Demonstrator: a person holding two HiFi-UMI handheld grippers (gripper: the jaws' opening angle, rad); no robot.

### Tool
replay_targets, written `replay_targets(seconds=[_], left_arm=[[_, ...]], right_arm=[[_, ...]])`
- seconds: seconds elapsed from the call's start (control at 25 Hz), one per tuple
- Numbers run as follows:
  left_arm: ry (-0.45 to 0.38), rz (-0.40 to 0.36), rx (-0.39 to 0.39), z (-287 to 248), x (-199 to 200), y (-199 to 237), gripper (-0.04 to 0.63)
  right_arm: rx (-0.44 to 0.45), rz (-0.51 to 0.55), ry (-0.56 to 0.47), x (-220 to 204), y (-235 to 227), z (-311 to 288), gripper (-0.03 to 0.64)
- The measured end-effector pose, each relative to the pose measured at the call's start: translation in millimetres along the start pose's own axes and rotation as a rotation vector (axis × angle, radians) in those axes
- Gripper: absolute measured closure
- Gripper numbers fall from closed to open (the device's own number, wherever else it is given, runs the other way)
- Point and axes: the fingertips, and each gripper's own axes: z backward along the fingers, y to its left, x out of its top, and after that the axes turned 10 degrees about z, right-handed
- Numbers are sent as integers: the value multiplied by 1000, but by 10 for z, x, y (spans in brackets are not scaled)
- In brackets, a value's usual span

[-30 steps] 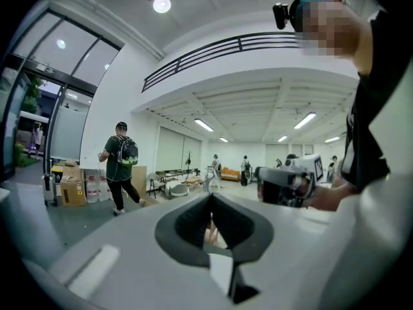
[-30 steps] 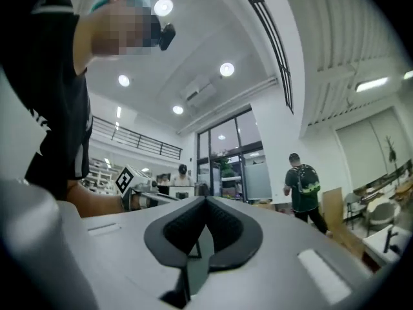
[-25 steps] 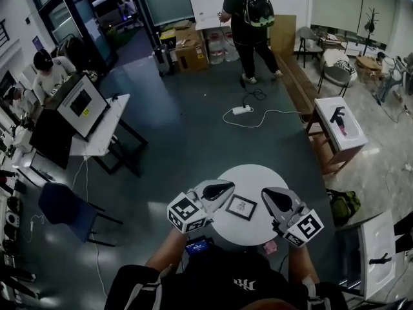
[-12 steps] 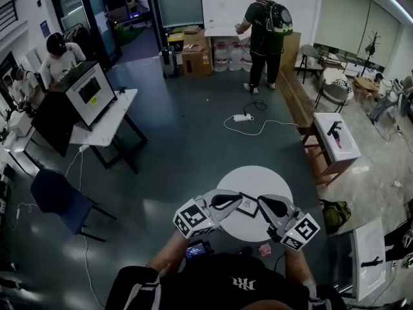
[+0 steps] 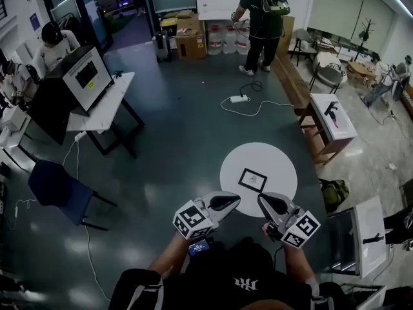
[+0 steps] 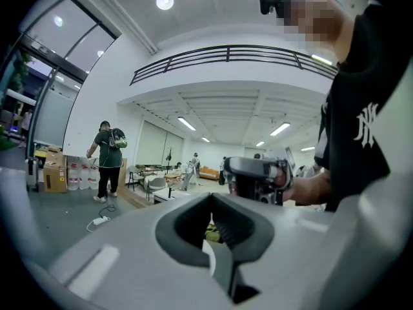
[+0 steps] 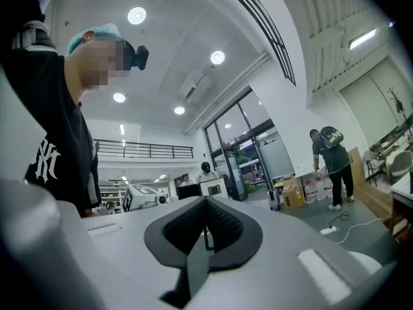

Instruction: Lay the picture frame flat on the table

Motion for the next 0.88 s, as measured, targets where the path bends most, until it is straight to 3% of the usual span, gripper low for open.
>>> replay_targets(seconds=[0.32,0.44,0.6,0.72,0.88], left_arm=[[-29,-88,4,162,215,-647,592],[-45,-75,9,116,227,-1006,592],[9,-55,-11,-171,-53,-1471,592],[-1,-50,-45,-303,-200,-1864,592],[24,-22,-21,-374,-434,-2103,592]], right_arm=[[58,41,-75,341,392,333,617],[85,36,-101,485,520,637,617],[121,34,-113,448,698,1248,617],[104,-11,-126,334,755,1616,617],[137,3,-139,325,924,1800,617]])
